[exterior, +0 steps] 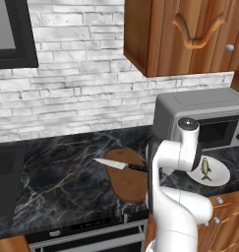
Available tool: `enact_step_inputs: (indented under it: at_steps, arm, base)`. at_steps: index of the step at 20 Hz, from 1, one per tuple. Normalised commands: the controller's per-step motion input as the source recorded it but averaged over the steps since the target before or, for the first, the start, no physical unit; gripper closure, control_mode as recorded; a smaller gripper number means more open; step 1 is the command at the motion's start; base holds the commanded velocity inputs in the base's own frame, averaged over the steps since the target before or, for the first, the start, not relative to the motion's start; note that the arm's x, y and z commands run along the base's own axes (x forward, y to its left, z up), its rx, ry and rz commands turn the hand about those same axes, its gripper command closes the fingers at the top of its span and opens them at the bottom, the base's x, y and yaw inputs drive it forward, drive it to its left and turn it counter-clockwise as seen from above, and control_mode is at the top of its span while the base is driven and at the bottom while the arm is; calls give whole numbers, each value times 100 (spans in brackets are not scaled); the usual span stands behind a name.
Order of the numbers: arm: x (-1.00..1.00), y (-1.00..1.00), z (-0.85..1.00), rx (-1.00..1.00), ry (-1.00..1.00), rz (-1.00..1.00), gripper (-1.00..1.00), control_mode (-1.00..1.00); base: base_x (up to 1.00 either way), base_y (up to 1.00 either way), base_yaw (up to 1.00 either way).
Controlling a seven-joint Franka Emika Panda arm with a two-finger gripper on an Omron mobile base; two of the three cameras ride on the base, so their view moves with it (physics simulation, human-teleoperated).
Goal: Pick up the knife from the drawer and place it on the cutting board. Then place the meat from the plate to the cutting board.
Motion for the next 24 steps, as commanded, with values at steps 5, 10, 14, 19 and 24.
enact_step_inputs:
  at_steps: [5,10,14,19,24]
  arm:
    - [-12,-16,29,0,-8,-14,-100,-100]
    - [-50,-21,9,-30,-3,61,-100,-100]
    - [-49,-1,0,-49,8,81,-100,-100]
    - [-47,-7,0,-47,13,75,-100,-100]
    - [-37,-26,-12,-37,21,73,-100,-100]
  base:
    - [0,0,0]
    - [0,0,0]
    - [0,0,0]
    - [0,0,0]
    - [0,0,0]
